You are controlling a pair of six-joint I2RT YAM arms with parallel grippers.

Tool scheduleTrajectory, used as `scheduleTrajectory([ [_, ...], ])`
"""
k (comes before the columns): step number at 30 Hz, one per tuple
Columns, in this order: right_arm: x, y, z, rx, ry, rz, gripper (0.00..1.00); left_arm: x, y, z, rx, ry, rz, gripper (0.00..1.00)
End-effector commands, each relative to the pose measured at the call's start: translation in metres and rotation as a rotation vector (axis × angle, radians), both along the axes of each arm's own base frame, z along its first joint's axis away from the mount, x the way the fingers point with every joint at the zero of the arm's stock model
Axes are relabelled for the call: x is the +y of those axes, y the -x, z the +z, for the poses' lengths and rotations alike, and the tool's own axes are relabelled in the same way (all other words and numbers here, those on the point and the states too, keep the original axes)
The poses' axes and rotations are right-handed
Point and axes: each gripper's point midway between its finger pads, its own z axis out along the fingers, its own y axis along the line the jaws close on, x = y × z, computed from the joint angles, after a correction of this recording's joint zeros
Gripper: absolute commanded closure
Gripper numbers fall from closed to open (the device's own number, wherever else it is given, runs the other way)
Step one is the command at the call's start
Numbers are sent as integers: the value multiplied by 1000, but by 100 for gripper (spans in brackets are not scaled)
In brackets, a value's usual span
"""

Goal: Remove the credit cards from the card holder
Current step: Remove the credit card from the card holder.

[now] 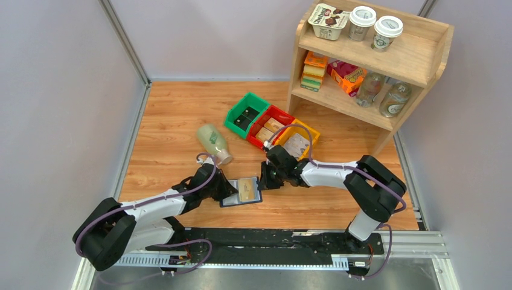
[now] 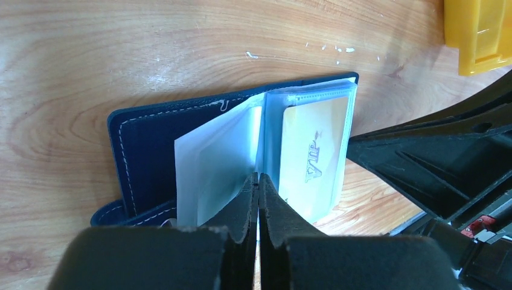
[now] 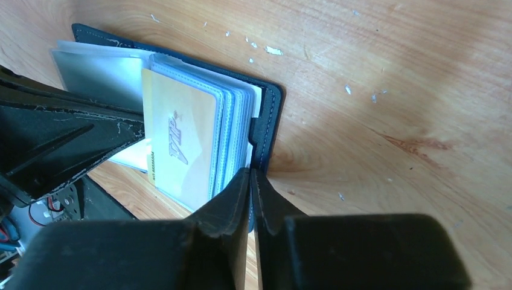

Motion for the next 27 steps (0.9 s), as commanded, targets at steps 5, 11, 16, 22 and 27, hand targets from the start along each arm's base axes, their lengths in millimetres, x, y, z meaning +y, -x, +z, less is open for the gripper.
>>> scheduleTrajectory([
  [5,23,-9,47,-59,-101,24,77,-2,2,2,-7,25,-2,100],
  [11,28,-17,54,-80,-112,-1,76,-2,3,2,-7,38,3,100],
  [16,35,-14,43,-34,-121,15,74,-5,2,4,-12,59,4,100],
  [22,37,-4,18,42,-115,23,74,-8,3,-2,1,82,5,100],
  [27,41,2,13,64,-143,42,81,-16,2,-2,2,115,-13,100],
])
